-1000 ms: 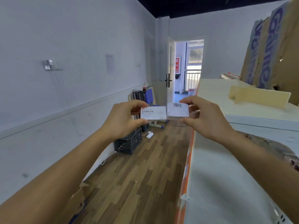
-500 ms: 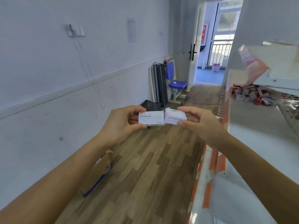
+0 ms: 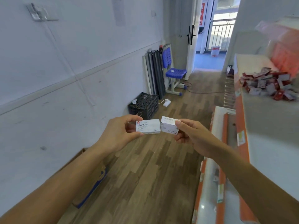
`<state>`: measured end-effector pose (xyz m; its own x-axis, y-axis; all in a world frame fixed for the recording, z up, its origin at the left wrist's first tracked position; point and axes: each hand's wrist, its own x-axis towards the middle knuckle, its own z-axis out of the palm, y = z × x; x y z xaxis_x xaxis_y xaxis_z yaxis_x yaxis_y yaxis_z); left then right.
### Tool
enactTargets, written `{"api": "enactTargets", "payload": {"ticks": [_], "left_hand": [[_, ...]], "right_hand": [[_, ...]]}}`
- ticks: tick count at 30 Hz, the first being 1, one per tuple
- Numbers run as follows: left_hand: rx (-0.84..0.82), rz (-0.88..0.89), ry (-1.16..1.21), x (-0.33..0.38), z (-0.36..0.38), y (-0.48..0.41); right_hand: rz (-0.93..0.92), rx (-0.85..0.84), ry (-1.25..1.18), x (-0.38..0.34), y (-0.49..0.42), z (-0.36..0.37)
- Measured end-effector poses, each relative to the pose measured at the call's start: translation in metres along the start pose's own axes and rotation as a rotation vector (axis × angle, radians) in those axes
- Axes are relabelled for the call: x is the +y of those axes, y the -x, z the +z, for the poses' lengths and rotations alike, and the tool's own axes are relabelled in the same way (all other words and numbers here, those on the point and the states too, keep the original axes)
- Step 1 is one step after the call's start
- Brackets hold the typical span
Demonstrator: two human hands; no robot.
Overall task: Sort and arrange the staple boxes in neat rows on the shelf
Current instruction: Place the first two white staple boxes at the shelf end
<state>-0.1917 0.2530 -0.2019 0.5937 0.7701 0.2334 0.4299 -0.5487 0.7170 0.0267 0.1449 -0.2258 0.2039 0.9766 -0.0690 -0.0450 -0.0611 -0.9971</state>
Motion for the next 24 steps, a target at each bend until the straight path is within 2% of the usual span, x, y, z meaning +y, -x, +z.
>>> {"api": "enactTargets", "payload": {"ticks": [3, 13, 20, 24], "left_hand": [[-0.001, 0.007, 0.012, -0.006, 0.010, -0.044], [-0.070, 0.073, 0.037, -0.037, 0.040, -0.160], [-0.152, 0.153, 0.082, -0.077, 0.062, -0.274], [-0.224, 0.227, 0.070, -0.095, 0.063, -0.347]], "right_hand": [[0.025, -0.047, -0.009, -0.003, -0.036, -0.021], [0.077, 0.056, -0.108, 0.002, -0.135, -0.068], [0.049, 0.247, -0.137, 0.013, -0.232, -0.099], [0.073, 0.286, -0.249, 0.002, -0.295, -0.111]]}}
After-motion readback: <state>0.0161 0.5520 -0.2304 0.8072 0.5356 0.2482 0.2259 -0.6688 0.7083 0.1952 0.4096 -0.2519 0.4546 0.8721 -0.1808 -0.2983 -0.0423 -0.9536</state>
